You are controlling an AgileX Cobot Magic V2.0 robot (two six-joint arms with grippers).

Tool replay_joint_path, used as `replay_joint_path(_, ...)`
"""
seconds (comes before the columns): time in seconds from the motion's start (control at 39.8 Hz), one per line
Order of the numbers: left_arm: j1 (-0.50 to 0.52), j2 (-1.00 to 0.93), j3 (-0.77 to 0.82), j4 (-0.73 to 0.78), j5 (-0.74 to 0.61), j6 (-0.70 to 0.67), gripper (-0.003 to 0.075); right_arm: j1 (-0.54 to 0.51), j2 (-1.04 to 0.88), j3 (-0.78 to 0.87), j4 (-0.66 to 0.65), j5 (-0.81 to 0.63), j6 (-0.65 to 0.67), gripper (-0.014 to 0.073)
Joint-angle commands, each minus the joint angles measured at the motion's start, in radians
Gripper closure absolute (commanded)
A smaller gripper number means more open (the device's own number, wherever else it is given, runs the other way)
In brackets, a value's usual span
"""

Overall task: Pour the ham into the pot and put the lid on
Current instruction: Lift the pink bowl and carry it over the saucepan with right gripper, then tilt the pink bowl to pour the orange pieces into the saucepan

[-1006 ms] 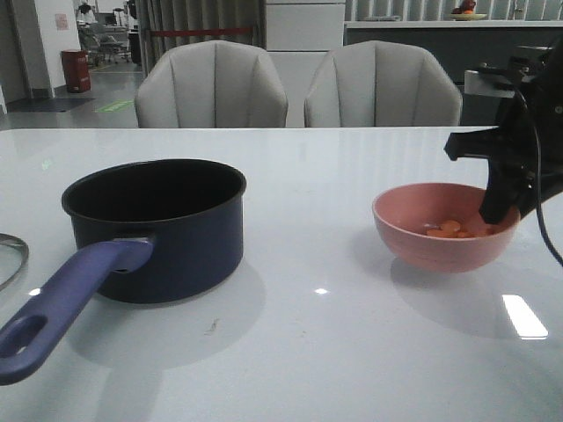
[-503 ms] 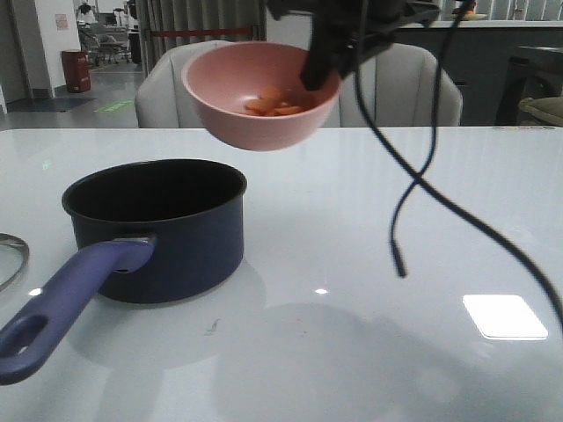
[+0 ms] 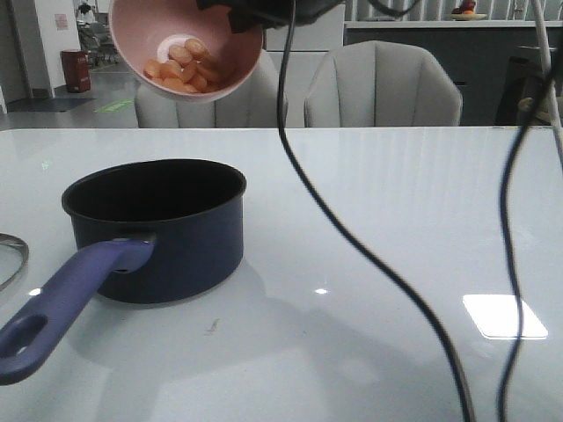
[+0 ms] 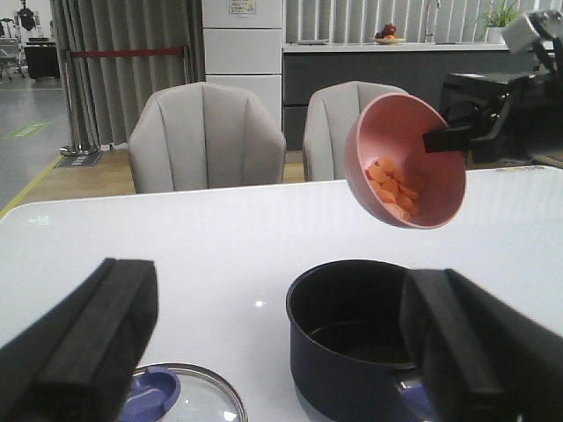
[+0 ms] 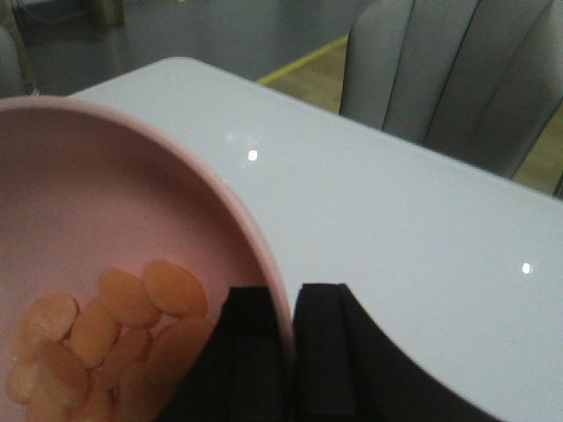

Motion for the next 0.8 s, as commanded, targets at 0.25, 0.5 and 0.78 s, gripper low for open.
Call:
replay_joint_path(0.25,-0.005,0.012,-0.025,0.001,-0.076,-0.003,0.0115,0.005,0.104,0.107,-0.171,-0.803,-0.195,0.0458)
replay_joint_path(0.5,-0.005,0.012,-0.025,0.001,-0.076,-0.003,0.0115,0.068,0.167,0.107,-0.151,-0.972,-0.688,0.0458)
replay_joint_path(0.78,-0.005,0.012,-0.025,0.001,-0.076,-0.003,0.0115,0.100,0.211,0.106,-0.139,-1.020,-0.901,0.0458)
